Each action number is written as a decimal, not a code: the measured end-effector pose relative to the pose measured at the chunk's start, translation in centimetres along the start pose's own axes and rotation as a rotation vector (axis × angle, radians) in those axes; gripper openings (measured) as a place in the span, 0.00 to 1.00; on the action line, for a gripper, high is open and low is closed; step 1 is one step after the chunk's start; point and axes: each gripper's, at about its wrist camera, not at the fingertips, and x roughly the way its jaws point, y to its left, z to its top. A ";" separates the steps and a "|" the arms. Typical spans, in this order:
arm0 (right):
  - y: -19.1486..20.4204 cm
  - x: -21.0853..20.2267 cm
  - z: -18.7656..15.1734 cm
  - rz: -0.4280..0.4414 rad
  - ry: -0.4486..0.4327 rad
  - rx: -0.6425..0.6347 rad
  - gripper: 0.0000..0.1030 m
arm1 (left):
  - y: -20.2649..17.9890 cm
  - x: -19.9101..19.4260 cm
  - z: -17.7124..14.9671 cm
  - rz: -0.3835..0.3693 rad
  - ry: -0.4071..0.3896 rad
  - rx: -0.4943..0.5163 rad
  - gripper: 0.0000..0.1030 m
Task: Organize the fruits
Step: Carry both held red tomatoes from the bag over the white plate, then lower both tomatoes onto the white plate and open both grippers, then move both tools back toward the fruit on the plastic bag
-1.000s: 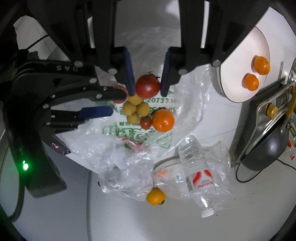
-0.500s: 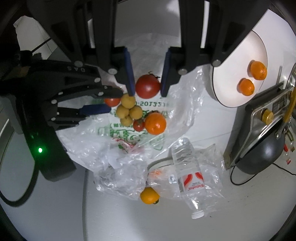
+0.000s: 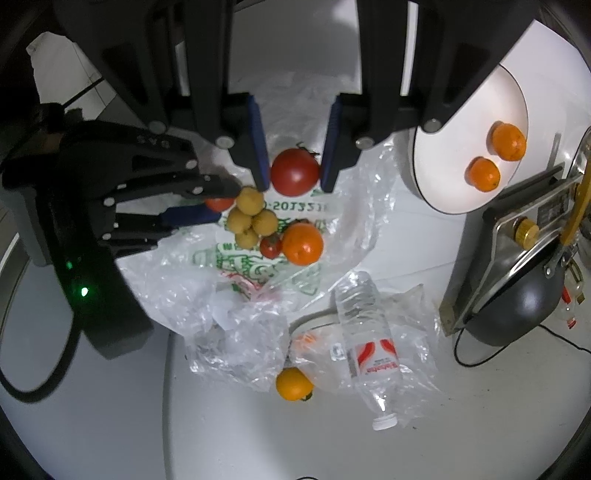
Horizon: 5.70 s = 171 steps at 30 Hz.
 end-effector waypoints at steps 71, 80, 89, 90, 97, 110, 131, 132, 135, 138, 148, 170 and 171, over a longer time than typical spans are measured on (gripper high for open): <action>17.8 3.4 8.3 0.069 -0.018 -0.172 0.29 | 20.7 -1.1 -9.3 0.171 0.008 -0.162 0.28; 18.6 4.9 8.2 0.085 0.012 -0.174 0.29 | 21.4 -0.6 -9.3 0.146 0.026 -0.195 0.29; 20.4 6.1 8.5 0.122 0.033 -0.195 0.29 | 22.1 -1.8 -9.5 0.121 0.005 -0.214 0.31; 20.6 6.3 8.5 0.127 0.037 -0.196 0.29 | 22.1 -1.9 -9.5 0.120 0.002 -0.216 0.31; 22.6 7.7 8.5 0.186 0.070 -0.205 0.29 | 22.9 -3.0 -10.0 0.131 -0.014 -0.236 0.31; 23.5 9.5 8.8 0.236 0.087 -0.190 0.29 | 23.5 -4.9 -10.9 0.162 0.001 -0.276 0.33; 19.1 3.1 8.1 0.205 -0.029 -0.171 0.31 | 19.9 -6.9 -8.6 0.212 -0.033 -0.291 0.47; 18.8 2.7 7.9 0.199 -0.035 -0.168 0.31 | 19.6 -7.0 -8.4 0.211 -0.035 -0.287 0.47; 17.2 1.4 7.5 0.179 -0.056 -0.152 0.31 | 18.1 -6.9 -7.5 0.201 -0.040 -0.267 0.47; 15.8 0.2 7.0 0.162 -0.071 -0.138 0.31 | 16.6 -6.7 -6.7 0.187 -0.048 -0.249 0.47; 10.6 -2.7 5.2 0.116 -0.105 -0.081 0.31 | 11.8 -5.7 -3.8 0.135 -0.060 -0.191 0.47; 3.1 -5.0 2.4 0.072 -0.133 0.004 0.31 | 4.9 -2.6 -0.7 0.080 -0.022 -0.106 0.47; 2.8 -5.1 2.3 0.069 -0.133 0.005 0.31 | 4.7 -2.5 -0.5 0.076 -0.020 -0.104 0.47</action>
